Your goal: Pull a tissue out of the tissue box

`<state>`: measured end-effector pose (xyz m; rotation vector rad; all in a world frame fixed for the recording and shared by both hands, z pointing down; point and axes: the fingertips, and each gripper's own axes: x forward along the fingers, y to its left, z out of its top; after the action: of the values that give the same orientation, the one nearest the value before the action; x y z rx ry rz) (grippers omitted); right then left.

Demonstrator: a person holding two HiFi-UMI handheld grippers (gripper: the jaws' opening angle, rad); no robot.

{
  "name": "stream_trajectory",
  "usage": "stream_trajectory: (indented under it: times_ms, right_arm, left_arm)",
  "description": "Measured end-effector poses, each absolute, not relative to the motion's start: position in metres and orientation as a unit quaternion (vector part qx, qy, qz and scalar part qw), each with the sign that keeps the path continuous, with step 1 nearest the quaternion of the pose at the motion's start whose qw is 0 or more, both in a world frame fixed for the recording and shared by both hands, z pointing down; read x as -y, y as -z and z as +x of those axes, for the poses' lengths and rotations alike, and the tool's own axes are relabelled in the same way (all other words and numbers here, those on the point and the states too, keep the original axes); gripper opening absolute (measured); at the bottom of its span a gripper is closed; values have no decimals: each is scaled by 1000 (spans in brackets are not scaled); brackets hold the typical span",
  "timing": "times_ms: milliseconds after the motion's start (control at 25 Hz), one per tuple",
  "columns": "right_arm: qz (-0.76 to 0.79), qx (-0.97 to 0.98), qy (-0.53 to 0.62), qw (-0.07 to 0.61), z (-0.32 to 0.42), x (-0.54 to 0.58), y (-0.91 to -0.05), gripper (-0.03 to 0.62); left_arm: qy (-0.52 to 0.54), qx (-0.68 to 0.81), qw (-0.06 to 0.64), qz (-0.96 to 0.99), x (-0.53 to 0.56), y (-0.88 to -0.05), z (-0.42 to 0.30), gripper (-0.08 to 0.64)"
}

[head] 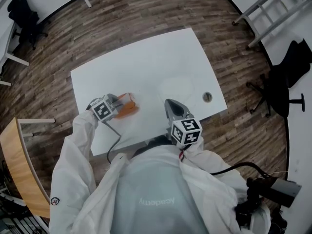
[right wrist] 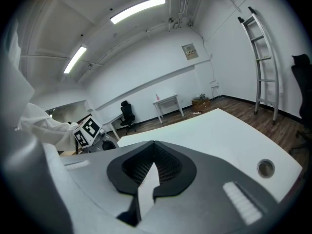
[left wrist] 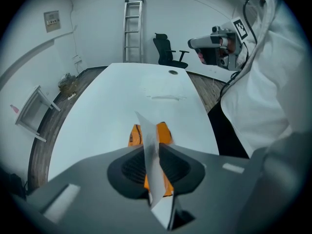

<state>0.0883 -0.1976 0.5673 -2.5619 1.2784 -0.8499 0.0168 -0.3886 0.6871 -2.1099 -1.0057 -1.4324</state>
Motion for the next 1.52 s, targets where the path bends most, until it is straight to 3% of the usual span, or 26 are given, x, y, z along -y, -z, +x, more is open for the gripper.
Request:
stream_trajectory:
  times_ms: [480, 1520]
  right_arm:
    - [-851, -435, 284, 78, 86, 203, -568, 0]
    - [-842, -451, 285, 83, 80, 215, -569, 2]
  left_arm:
    - [516, 354, 198, -755, 387, -695, 13, 3]
    - [524, 340, 223, -749, 384, -673, 7, 0]
